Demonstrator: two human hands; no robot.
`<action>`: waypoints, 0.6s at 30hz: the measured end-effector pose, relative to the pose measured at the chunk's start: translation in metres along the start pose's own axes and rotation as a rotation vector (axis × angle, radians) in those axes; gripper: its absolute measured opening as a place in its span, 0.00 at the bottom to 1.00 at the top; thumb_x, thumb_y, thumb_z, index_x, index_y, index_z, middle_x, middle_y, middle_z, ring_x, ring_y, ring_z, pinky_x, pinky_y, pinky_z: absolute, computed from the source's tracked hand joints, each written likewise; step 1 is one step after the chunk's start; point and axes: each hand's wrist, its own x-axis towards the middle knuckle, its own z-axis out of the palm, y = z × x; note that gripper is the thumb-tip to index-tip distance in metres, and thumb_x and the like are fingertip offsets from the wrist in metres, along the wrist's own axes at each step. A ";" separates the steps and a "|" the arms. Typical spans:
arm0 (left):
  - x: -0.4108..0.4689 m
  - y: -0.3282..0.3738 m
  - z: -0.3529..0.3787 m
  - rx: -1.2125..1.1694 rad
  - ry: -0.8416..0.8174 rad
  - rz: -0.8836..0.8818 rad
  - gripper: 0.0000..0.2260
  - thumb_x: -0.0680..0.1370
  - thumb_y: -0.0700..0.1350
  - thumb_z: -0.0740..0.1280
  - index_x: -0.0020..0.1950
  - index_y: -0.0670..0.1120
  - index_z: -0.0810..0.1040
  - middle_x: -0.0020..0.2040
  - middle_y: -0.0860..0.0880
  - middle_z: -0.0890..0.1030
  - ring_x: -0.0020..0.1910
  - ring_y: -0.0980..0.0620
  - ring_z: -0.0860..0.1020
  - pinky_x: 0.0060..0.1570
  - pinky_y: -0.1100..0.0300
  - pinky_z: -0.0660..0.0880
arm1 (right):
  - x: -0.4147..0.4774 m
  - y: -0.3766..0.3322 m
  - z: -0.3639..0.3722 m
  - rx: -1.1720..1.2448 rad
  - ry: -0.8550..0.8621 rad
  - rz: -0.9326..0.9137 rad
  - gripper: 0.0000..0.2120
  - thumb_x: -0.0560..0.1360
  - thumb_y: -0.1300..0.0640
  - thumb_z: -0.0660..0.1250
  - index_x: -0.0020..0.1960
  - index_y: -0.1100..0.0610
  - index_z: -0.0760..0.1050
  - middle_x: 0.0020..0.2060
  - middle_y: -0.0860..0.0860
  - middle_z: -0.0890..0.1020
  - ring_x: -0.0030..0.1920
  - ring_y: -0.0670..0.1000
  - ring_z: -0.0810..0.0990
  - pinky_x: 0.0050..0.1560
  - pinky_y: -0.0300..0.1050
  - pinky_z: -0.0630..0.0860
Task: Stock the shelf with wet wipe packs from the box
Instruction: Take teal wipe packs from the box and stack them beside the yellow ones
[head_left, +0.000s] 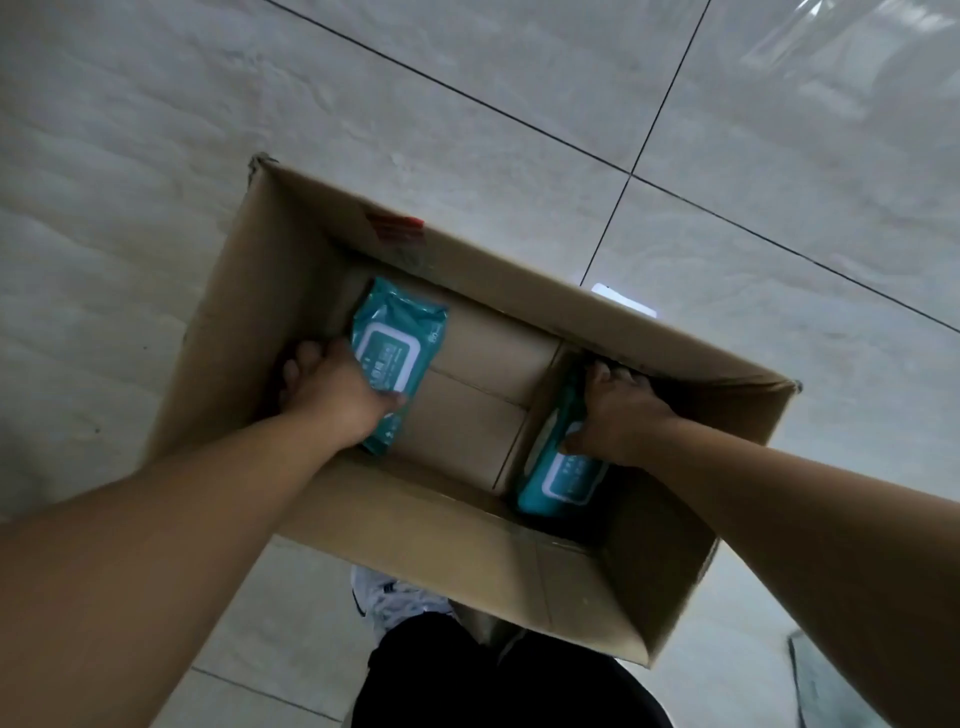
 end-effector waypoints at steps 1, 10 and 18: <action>0.001 0.002 0.004 0.009 -0.012 0.022 0.38 0.67 0.58 0.77 0.72 0.51 0.65 0.70 0.41 0.64 0.70 0.38 0.63 0.67 0.46 0.65 | 0.001 0.000 0.001 -0.028 -0.005 -0.016 0.49 0.65 0.39 0.77 0.77 0.57 0.59 0.75 0.58 0.65 0.75 0.62 0.61 0.76 0.56 0.61; -0.017 0.036 0.035 0.225 -0.149 0.138 0.37 0.67 0.60 0.76 0.72 0.56 0.66 0.72 0.46 0.66 0.72 0.41 0.61 0.65 0.45 0.62 | -0.004 0.000 -0.018 -0.120 -0.158 -0.192 0.41 0.66 0.45 0.80 0.73 0.55 0.69 0.70 0.53 0.75 0.67 0.55 0.76 0.64 0.45 0.73; -0.034 0.031 0.064 -0.287 -0.334 0.046 0.36 0.64 0.49 0.83 0.64 0.45 0.65 0.57 0.49 0.76 0.51 0.50 0.76 0.48 0.56 0.74 | -0.018 -0.004 -0.016 -0.067 -0.199 -0.219 0.40 0.66 0.48 0.81 0.73 0.49 0.68 0.65 0.50 0.79 0.62 0.53 0.79 0.62 0.44 0.76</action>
